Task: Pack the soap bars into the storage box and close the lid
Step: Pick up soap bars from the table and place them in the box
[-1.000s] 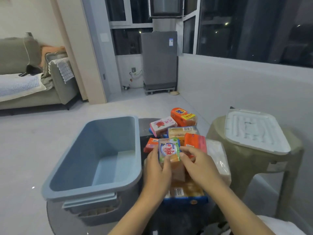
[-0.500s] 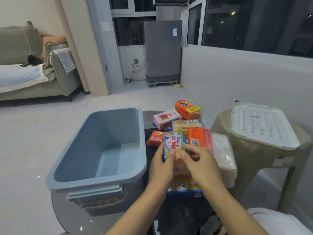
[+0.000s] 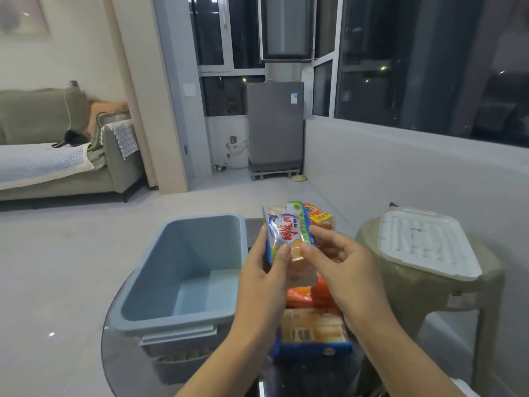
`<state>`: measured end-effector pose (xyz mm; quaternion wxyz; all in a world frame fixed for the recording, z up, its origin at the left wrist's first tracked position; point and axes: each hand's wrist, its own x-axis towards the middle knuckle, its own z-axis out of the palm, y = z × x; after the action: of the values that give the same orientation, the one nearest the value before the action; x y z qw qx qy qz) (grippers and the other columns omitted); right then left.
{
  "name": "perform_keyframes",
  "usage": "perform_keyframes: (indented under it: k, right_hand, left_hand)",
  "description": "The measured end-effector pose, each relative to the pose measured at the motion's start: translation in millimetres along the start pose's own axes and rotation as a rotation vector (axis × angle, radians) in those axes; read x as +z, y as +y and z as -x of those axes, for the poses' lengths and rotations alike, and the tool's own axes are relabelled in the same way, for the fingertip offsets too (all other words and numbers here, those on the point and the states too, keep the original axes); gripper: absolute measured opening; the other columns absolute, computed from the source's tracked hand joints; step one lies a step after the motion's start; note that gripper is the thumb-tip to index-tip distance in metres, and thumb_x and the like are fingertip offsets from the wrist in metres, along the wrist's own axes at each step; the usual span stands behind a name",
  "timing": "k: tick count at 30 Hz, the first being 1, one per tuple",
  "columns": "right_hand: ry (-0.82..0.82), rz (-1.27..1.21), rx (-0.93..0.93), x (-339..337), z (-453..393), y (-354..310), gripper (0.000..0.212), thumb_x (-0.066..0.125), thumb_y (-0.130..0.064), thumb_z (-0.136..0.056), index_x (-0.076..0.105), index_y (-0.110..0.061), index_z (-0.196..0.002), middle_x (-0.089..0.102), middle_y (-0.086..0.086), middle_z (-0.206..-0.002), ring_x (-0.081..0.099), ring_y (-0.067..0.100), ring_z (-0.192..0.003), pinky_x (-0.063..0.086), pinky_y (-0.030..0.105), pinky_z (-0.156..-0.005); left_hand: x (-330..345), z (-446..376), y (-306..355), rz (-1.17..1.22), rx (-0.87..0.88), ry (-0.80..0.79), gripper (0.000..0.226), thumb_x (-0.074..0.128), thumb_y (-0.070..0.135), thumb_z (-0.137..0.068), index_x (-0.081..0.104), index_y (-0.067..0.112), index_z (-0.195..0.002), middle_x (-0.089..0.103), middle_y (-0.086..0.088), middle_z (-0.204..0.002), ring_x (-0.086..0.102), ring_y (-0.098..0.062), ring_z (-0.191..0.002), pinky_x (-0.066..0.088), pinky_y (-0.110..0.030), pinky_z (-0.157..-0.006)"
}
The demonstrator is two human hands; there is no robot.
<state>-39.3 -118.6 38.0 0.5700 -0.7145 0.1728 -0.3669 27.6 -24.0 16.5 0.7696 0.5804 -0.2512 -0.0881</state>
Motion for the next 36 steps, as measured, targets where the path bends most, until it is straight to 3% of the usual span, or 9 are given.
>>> perform_keyframes:
  k: [3,5,9,16,21,25,29,31,36]
  right_hand:
    - [-0.08,-0.026,-0.032,11.9,-6.8,-14.4,0.03,0.073,-0.025,-0.075,0.063,-0.046,-0.093,0.07,-0.023,-0.079,0.066,-0.004,-0.081,0.056,0.025,-0.076]
    - [-0.142,-0.036,-0.031,25.1,-10.8,-21.6,0.032,0.072,-0.024,-0.077,0.06,-0.051,-0.088,0.071,-0.024,-0.079,0.065,-0.005,-0.081,0.056,0.021,-0.072]
    - [-0.225,-0.051,-0.028,56.0,-22.0,-33.1,0.038,0.069,-0.015,-0.08,0.063,-0.033,-0.112,0.073,-0.014,-0.089,0.067,-0.001,-0.083,0.056,0.019,-0.074]
    - [-0.397,-0.068,0.078,102.7,-56.9,-31.7,0.048,0.07,-0.003,-0.077,0.059,-0.014,-0.122,0.066,-0.014,-0.084,0.064,-0.008,-0.071,0.052,0.011,-0.063]
    - [-0.489,0.119,0.148,129.0,-73.9,-13.7,0.043,0.07,-0.002,-0.075,0.06,-0.007,-0.116,0.072,0.005,-0.095,0.068,0.018,-0.089,0.056,0.034,-0.083]
    - [-0.616,0.345,0.243,147.8,-85.0,-1.5,0.064,0.075,-0.01,-0.073,0.047,-0.01,-0.13,0.061,0.013,-0.12,0.061,0.024,-0.105,0.053,0.035,-0.089]
    - [-0.727,0.583,0.234,165.2,-94.6,1.2,0.062,0.073,-0.017,-0.074,0.045,-0.013,-0.13,0.057,0.007,-0.119,0.056,0.019,-0.101,0.048,0.025,-0.076]
    - [-0.773,0.63,0.29,173.8,-99.5,3.3,0.054,0.069,-0.015,-0.078,0.047,-0.008,-0.126,0.058,0.01,-0.116,0.056,0.021,-0.099,0.047,0.024,-0.075]
    - [-0.71,0.389,0.659,192.9,-106.7,24.7,0.031,0.05,-0.001,-0.09,0.051,0.0,-0.121,0.064,0.019,-0.109,0.063,0.026,-0.089,0.053,0.033,-0.083]
  left_hand:
    - [-11.2,-9.4,20.6,-0.003,0.038,0.021,0.035,0.056,0.014,-0.093,0.061,0.022,-0.126,0.073,0.002,-0.111,0.069,-0.016,-0.103,0.056,-0.028,-0.081]
    - [-22.4,-17.8,29.8,-0.013,0.065,0.066,0.031,0.057,0.012,-0.092,0.064,0.024,-0.12,0.075,0.004,-0.105,0.07,-0.009,-0.097,0.055,-0.019,-0.075]
    - [-49.8,-34.8,42.5,-0.02,0.029,0.118,0.026,0.06,0.009,-0.09,0.069,0.031,-0.1,0.077,0.008,-0.093,0.072,-0.006,-0.08,0.053,-0.015,-0.061]
    - [-97.2,-65.1,45.0,-0.026,-0.142,0.229,0.034,0.067,0.007,-0.083,0.067,0.009,-0.117,0.075,-0.012,-0.103,0.07,-0.027,-0.088,0.055,-0.038,-0.082]
    - [-126.7,-78.8,31.5,-0.103,-0.296,0.225,0.026,0.067,-0.001,-0.081,0.07,0.004,-0.106,0.074,-0.018,-0.098,0.068,-0.028,-0.079,0.057,-0.031,-0.071]
    - [-145.4,-88.6,19.8,-0.187,-0.395,0.201,0.017,0.069,-0.004,-0.078,0.072,0.011,-0.086,0.076,-0.009,-0.083,0.069,-0.022,-0.071,0.059,-0.025,-0.063]
    - [-151.4,-98.6,9.1,-0.277,-0.466,0.205,0.024,0.067,-0.006,-0.08,0.071,0.002,-0.102,0.073,-0.015,-0.092,0.066,-0.024,-0.075,0.055,-0.027,-0.068]
    - [-149.5,-103.7,3.7,-0.312,-0.492,0.216,0.021,0.062,-0.002,-0.086,0.07,0.001,-0.105,0.073,-0.016,-0.096,0.066,-0.023,-0.074,0.055,-0.022,-0.061]
    - [-150.6,-115.1,-14.9,-0.326,-0.582,0.306,0.024,0.05,0.009,-0.096,0.067,0.004,-0.112,0.068,-0.012,-0.095,0.06,-0.013,-0.064,0.05,-0.017,-0.047]
